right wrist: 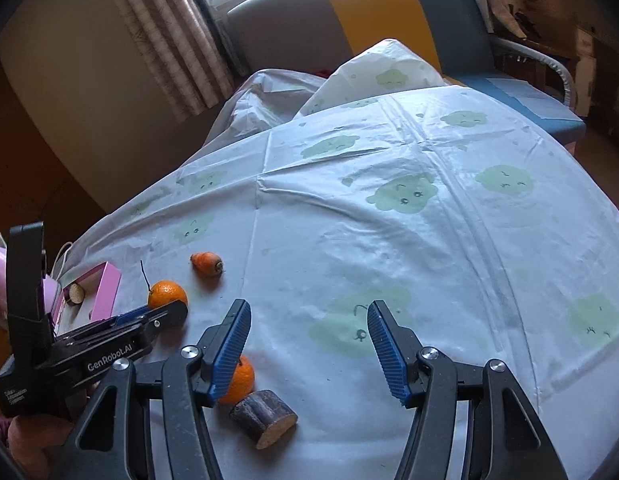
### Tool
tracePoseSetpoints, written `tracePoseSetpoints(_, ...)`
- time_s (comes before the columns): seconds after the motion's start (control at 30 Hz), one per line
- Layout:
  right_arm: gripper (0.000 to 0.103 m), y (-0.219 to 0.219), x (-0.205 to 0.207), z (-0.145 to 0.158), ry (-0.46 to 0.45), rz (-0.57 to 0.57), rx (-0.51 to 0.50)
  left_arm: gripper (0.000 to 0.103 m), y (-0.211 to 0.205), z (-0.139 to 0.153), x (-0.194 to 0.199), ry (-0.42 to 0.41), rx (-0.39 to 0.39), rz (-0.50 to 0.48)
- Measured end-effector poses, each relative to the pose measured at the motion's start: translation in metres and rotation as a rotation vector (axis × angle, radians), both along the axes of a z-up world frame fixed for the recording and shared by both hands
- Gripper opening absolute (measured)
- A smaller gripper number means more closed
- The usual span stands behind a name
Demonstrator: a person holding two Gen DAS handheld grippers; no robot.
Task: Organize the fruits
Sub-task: 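Grasp the stemmed orange with the left gripper while the right gripper grasps the carrot, then carry the orange into the tray and release it with the left gripper while the right gripper lifts the carrot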
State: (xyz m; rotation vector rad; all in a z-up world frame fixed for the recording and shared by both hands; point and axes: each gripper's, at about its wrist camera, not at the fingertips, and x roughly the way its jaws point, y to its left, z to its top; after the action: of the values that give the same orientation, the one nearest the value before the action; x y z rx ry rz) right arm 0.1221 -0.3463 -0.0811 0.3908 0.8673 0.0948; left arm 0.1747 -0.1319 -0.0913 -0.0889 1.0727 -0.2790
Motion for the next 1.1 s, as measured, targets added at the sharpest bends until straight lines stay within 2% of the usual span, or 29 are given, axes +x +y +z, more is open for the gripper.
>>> tracePoseSetpoints(0.1, 0.057, 0.015, 0.018, 0.001, 0.007, 0.096, 0.015, 0.038, 0.011, 0.0, -0.016, -0.007, 0.009, 0.023)
tracePoseSetpoints(0.23, 0.052, 0.041, 0.048, 0.004, 0.018, 0.229, -0.014, 0.038, 0.019, -0.001, -0.027, -0.021, 0.0, 0.032)
tracePoseSetpoints(0.4, 0.052, 0.076, 0.086, 0.001, 0.046, 0.35, -0.12, 0.038, 0.022, -0.003, -0.026, -0.018, -0.023, 0.036)
tracePoseSetpoints(0.57, 0.052, 0.1, 0.114, -0.015, 0.099, 0.439, -0.226, 0.038, 0.024, -0.004, -0.024, -0.012, -0.048, 0.038)
tracePoseSetpoints(0.6, 0.05, 0.104, 0.116, -0.018, 0.112, 0.451, -0.249, 0.038, 0.024, -0.004, -0.024, -0.013, -0.048, 0.037)
tracePoseSetpoints(0.63, 0.035, 0.108, 0.116, -0.02, 0.106, 0.453, -0.29, 0.038, 0.024, -0.004, -0.024, -0.014, -0.048, 0.036)
tracePoseSetpoints(0.7, 0.021, 0.111, 0.113, -0.018, 0.1, 0.464, -0.329, 0.038, 0.024, -0.004, -0.024, -0.015, -0.049, 0.032)
tracePoseSetpoints(0.8, 0.021, 0.107, 0.106, -0.017, 0.094, 0.431, -0.383, 0.038, 0.025, -0.004, -0.024, -0.017, -0.047, 0.024)
tracePoseSetpoints(0.9, 0.021, 0.089, 0.099, -0.018, 0.124, 0.381, -0.337, 0.037, 0.024, -0.002, -0.025, -0.016, -0.028, 0.017)
tracePoseSetpoints(1.0, 0.021, 0.072, 0.088, -0.017, 0.151, 0.345, -0.335, 0.037, 0.023, 0.0, -0.029, -0.022, 0.011, 0.014)
tracePoseSetpoints(1.1, 0.021, 0.059, 0.076, -0.017, 0.168, 0.302, -0.339, 0.037, 0.026, 0.008, -0.035, -0.03, 0.006, 0.02)
